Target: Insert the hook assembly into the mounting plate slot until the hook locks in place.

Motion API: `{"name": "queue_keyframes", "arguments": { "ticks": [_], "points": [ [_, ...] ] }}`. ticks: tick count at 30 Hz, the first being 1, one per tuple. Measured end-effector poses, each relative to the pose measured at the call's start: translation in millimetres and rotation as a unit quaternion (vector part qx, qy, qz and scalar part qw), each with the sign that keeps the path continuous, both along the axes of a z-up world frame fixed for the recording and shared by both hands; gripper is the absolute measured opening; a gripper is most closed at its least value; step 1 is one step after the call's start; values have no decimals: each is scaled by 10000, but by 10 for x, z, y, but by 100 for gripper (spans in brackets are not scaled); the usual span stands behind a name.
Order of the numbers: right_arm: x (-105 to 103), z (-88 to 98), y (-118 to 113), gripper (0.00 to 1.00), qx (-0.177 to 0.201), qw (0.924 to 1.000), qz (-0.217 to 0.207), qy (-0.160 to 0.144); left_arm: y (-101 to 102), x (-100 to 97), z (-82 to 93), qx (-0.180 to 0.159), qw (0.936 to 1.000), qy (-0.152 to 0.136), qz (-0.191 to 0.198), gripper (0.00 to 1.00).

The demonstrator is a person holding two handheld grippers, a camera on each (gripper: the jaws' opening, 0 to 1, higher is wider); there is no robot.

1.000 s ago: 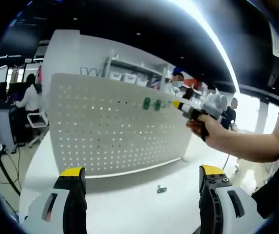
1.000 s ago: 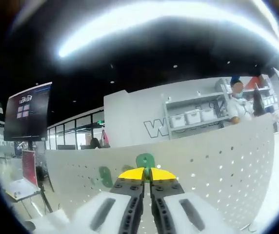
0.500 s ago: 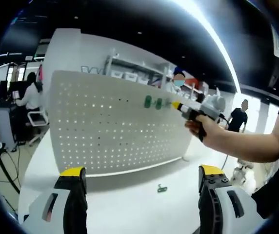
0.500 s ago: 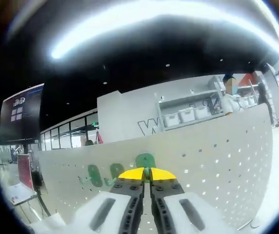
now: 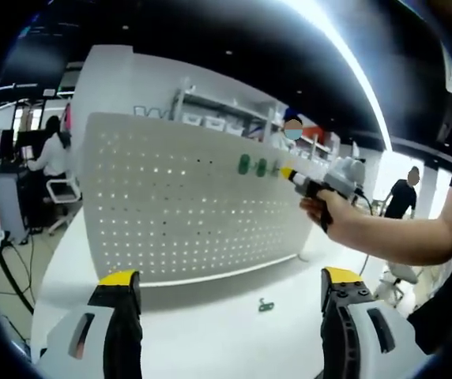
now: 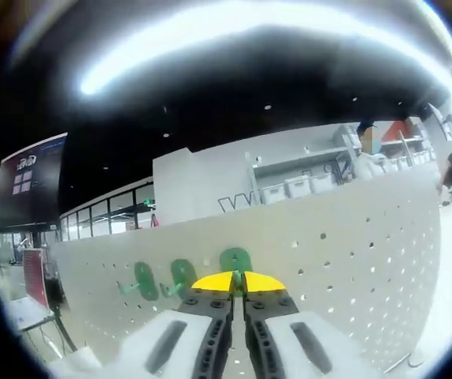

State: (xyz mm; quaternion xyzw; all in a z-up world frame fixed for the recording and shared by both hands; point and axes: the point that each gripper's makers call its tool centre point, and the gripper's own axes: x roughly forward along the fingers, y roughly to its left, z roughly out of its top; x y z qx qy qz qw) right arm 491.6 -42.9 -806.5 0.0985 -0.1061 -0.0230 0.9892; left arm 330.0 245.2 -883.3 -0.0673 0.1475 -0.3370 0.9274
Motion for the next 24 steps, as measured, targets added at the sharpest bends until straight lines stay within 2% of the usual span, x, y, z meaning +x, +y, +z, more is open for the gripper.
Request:
{"name": "queue_keyframes", "arguments": {
  "ticks": [11,17,19,22,24],
  "points": [
    [16,-31,4,0,-52,9997,-176,-150,34,28,-25,-11,10000,33,17,95],
    [23,-45,6,1,-60,9999,-145,-10,9,21,-28,-17,10000,23,-25,95],
    [27,-44,2,1,51,9999,-123,54,7,15,-30,-15,10000,32,-36,95],
    [50,-33,20,2,-91,9997,-175,128,29,-5,-42,41,10000,21,-33,95],
    [44,-2,12,6,-19,9998,-167,92,52,-19,-55,3,10000,57,-14,96]
  ]
}}
